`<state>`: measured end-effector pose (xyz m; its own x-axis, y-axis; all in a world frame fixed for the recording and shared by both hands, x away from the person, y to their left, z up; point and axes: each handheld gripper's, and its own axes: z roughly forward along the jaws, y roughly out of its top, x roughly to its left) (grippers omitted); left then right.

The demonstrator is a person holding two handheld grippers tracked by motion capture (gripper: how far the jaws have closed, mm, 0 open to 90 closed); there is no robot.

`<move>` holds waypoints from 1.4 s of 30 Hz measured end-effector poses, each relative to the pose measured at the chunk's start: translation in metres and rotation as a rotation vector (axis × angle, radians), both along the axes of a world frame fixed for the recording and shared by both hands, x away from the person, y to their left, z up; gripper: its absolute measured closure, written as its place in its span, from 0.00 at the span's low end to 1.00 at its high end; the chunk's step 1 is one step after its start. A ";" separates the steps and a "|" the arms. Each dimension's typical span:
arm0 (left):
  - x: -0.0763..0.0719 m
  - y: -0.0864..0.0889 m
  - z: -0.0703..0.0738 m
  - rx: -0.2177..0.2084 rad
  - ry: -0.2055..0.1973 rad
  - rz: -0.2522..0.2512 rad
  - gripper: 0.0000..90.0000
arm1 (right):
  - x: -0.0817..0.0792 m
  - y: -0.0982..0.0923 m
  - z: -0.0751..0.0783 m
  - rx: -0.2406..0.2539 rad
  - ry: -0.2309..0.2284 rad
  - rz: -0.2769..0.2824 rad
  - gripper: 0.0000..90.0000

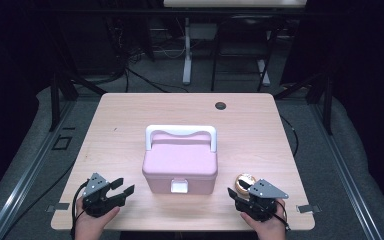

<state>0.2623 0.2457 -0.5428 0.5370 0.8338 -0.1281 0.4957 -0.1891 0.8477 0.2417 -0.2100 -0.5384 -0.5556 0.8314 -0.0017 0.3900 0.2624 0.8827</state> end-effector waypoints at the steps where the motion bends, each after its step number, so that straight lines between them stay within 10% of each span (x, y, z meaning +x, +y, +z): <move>1: 0.000 0.000 0.000 -0.001 0.002 -0.002 0.53 | 0.000 0.000 0.000 -0.004 -0.001 -0.003 0.59; 19: 0.013 -0.012 0.004 -0.018 0.035 0.013 0.62 | 0.003 0.006 -0.005 -0.005 -0.026 0.062 0.70; 30: 0.036 -0.022 0.012 -0.012 0.013 0.018 0.66 | 0.025 0.018 0.004 0.010 0.048 -0.035 0.73; 42: 0.049 -0.033 0.003 -0.058 0.007 -0.006 0.78 | 0.053 0.027 0.001 0.009 0.032 -0.090 0.84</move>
<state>0.3111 0.2126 -0.5401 0.5414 0.8214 -0.1794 0.5003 -0.1433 0.8539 0.2946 -0.1828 -0.5372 -0.4786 0.8777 0.0228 0.4398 0.2172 0.8714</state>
